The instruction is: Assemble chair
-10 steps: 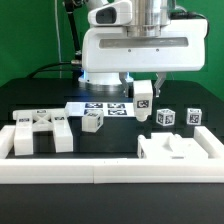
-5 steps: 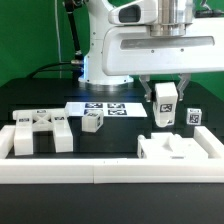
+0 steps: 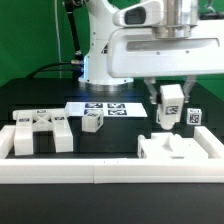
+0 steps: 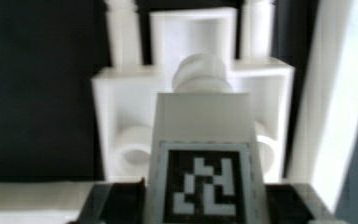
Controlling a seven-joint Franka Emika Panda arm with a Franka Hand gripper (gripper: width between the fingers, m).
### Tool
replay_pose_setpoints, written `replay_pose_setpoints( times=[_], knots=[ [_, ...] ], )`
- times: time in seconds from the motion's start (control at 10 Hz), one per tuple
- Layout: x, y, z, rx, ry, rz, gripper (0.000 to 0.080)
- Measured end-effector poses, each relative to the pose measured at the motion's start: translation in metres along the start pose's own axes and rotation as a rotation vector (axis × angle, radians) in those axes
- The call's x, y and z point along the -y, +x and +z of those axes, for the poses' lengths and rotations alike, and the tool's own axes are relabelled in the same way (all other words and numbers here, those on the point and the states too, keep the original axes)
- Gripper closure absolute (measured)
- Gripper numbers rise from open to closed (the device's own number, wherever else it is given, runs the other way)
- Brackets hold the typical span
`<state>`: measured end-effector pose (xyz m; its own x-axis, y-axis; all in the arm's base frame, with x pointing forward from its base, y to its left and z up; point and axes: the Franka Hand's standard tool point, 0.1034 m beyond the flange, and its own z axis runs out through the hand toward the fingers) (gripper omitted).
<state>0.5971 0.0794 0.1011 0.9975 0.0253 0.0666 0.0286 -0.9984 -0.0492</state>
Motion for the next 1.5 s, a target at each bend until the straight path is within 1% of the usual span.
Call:
replay_pose_setpoints(
  times=[0.1,0.2,0.3,0.4,0.5,0.6,0.7,0.8,0.9,1.0,1.1,1.3,1.4,1.5],
  knots=[
    [0.007,0.006,-0.003,-0.011,0.002,0.007,0.0509],
    [0.010,0.008,-0.007,-0.006,0.004,0.022,0.0509],
    [0.008,0.008,-0.005,-0.009,0.003,0.020,0.0509],
    [0.008,0.014,-0.006,-0.083,0.003,0.019,0.0509],
    [0.010,0.015,-0.005,-0.176,0.004,0.022,0.0509],
    [0.017,0.012,-0.004,-0.241,0.007,0.023,0.0509],
    [0.019,0.014,-0.004,-0.300,0.009,0.018,0.0509],
    [0.019,0.014,-0.003,-0.298,0.009,0.018,0.0509],
    [0.020,0.018,-0.006,-0.301,0.010,0.016,0.0509],
    [0.018,0.019,-0.007,-0.304,0.006,-0.003,0.0509],
    [0.016,0.020,-0.007,-0.304,0.001,-0.021,0.0509],
    [0.016,0.020,-0.006,-0.304,0.001,-0.022,0.0509],
    [0.016,0.020,-0.005,-0.305,0.001,-0.024,0.0509],
    [0.016,0.019,0.000,-0.305,-0.002,-0.034,0.0509]
  ],
)
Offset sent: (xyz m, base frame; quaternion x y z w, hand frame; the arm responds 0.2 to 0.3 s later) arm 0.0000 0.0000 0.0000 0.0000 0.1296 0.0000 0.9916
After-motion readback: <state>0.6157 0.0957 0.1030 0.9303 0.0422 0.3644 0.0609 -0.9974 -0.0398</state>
